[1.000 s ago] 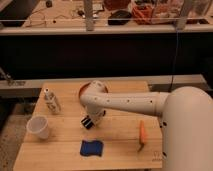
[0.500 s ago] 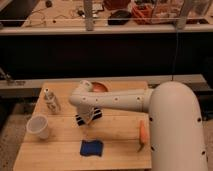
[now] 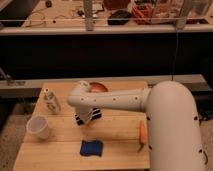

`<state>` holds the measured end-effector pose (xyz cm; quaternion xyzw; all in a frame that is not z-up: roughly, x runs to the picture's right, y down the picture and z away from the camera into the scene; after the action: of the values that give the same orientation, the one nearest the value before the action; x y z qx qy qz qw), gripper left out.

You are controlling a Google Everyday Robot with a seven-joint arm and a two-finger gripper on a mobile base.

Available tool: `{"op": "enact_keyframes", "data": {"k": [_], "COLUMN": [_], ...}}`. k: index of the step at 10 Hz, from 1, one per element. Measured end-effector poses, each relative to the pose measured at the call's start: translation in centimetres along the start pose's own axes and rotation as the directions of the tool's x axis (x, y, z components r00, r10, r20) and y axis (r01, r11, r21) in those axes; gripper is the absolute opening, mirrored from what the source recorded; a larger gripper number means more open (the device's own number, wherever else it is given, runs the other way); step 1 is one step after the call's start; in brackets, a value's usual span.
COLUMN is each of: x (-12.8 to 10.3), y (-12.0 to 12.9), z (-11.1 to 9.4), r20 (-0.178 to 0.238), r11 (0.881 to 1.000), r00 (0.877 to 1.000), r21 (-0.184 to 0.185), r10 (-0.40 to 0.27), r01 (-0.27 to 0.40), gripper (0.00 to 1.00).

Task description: Push the eraser across the table

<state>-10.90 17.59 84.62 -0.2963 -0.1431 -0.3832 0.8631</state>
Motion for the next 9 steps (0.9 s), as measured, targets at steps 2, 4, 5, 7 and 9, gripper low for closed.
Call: {"op": "enact_keyframes", "data": {"k": [2, 4, 5, 7, 9], "x": [-0.03, 0.16, 0.26, 0.35, 0.35], "y": [-0.04, -0.22, -0.35, -0.74, -1.0], "z": [0.04, 0.02, 0.03, 0.04, 0.05], "r20": [-0.001, -0.001, -0.002, -0.002, -0.002], "r11": [1.0, 1.0, 1.0, 1.0, 1.0], "r00": [1.0, 1.0, 1.0, 1.0, 1.0], "r21": [-0.001, 0.0, 0.0, 0.004, 0.008], "r10": [-0.004, -0.006, -0.004, 0.002, 0.004], "r01": [0.004, 0.006, 0.004, -0.002, -0.004], "gripper": [0.0, 0.0, 0.0, 0.0, 0.0]}}
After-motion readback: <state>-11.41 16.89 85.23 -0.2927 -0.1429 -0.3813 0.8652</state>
